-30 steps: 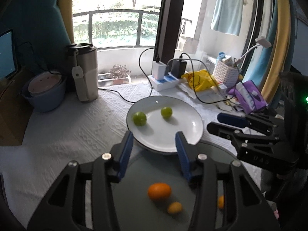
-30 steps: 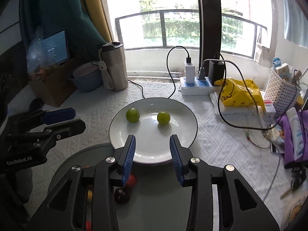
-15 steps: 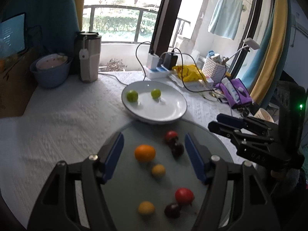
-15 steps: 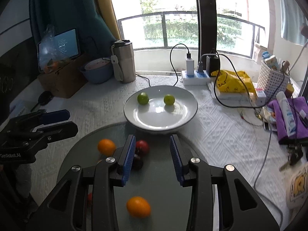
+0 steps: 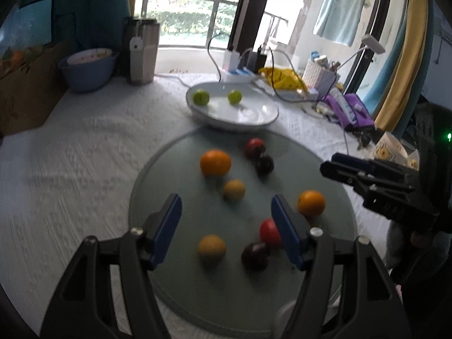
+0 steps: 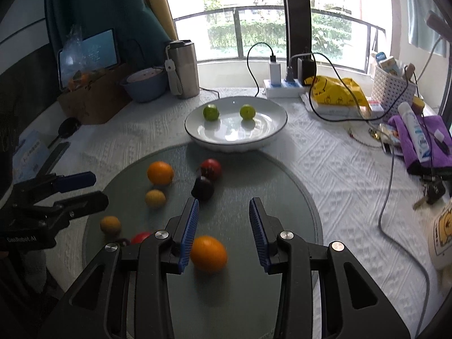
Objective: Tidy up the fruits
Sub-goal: 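Move both open tools back over the fruit mat, then grasp a small tan fruit with the left tool while the right tool grasps an orange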
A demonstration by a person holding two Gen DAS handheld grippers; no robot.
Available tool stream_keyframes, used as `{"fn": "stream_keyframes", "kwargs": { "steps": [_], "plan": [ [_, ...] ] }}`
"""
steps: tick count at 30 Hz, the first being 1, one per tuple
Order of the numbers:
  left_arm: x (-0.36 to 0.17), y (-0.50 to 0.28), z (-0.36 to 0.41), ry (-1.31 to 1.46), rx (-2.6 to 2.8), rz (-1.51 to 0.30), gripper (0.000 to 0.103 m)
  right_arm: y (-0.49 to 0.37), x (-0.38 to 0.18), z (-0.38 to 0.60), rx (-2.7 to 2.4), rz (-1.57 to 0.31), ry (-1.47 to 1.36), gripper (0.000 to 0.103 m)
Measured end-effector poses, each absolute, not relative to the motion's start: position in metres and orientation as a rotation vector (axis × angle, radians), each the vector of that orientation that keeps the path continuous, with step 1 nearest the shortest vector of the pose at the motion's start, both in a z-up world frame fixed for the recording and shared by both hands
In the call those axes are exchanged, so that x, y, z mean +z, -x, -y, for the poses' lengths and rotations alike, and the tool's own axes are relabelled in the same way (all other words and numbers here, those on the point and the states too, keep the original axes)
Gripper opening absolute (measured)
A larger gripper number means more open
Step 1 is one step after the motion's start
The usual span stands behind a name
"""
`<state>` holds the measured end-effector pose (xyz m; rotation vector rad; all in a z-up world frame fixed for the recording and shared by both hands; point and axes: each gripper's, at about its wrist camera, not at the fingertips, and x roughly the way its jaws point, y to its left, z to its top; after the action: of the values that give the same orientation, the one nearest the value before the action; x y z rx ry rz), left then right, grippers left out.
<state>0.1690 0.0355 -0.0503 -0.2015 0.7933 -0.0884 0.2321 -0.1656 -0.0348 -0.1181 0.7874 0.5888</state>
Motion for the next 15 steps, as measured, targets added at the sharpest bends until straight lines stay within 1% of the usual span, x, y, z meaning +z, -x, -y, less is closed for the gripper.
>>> {"fn": "stream_keyframes", "kwargs": {
  "steps": [7, 10, 12, 15],
  "plan": [
    [-0.070, -0.158, -0.037, 0.201, -0.056, -0.840, 0.067, -0.222, -0.048, 0.172, 0.586, -0.814, 0.107, 0.039],
    [-0.080, -0.155, -0.038, 0.197, -0.039, -0.867, 0.067, -0.219, -0.056, 0.172, 0.591, -0.832, 0.111, 0.041],
    [-0.083, -0.153, -0.038, 0.202, -0.036, -0.876, 0.067, -0.218, -0.060, 0.172, 0.597, -0.842, 0.112, 0.051],
    [-0.083, -0.152, -0.039, 0.210, -0.029, -0.880, 0.067, -0.217, -0.064, 0.169, 0.607, -0.851, 0.110, 0.052]
  ]
}}
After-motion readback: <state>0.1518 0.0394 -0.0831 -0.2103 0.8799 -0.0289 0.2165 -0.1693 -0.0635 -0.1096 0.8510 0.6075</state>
